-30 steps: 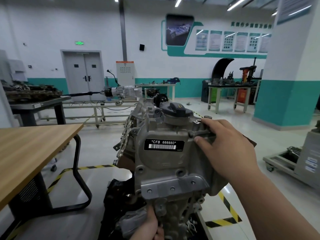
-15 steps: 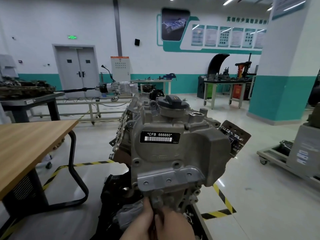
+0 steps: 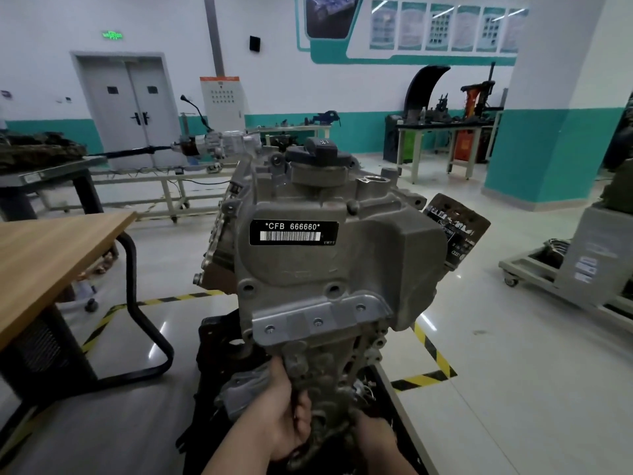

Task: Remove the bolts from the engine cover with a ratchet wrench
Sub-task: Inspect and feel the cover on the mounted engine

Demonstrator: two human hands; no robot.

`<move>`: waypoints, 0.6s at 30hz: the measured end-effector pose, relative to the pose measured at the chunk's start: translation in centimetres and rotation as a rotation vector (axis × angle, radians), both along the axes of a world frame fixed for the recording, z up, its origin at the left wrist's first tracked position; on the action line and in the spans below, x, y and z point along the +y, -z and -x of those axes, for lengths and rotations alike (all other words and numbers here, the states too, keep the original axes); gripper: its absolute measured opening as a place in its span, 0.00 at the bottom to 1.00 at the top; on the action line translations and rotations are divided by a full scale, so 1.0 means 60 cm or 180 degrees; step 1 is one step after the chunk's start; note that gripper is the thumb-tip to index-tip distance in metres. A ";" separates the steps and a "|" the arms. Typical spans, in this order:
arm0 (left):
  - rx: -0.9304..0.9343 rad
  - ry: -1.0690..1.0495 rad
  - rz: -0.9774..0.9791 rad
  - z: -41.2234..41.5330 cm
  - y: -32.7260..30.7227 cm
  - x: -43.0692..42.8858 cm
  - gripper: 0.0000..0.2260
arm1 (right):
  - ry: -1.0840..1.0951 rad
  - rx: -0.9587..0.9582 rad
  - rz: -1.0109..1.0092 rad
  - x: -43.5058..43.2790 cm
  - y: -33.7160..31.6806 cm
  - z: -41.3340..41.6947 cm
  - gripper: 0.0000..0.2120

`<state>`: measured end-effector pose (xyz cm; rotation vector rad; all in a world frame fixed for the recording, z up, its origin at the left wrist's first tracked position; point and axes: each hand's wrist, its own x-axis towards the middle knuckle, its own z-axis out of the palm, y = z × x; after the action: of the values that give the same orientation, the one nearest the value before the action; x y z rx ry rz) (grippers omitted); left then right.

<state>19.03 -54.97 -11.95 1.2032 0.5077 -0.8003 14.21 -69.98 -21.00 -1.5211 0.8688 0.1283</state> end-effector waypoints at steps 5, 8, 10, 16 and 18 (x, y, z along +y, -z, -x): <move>0.0069 -0.0029 0.0032 -0.001 -0.008 0.002 0.35 | 0.0393 -0.0444 -0.0214 -0.001 0.010 -0.023 0.10; 0.0004 -0.0009 -0.0009 0.000 -0.003 0.003 0.33 | 0.0423 -0.0392 -0.0347 0.001 0.005 -0.036 0.14; 0.0104 -0.0077 0.0046 0.002 -0.010 0.003 0.33 | 0.0439 -0.0118 -0.0507 -0.006 0.005 -0.046 0.24; 0.0143 -0.0075 0.0026 0.004 -0.012 0.001 0.31 | 0.0586 -0.0118 -0.0862 -0.012 0.020 -0.057 0.19; 0.0174 -0.0072 0.0025 0.005 -0.014 0.002 0.31 | 0.0595 0.0046 -0.0699 -0.012 0.026 -0.064 0.23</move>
<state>18.72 -54.87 -11.10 1.1689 0.5615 -0.8168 18.05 -70.70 -22.56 -1.2303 0.9713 0.0948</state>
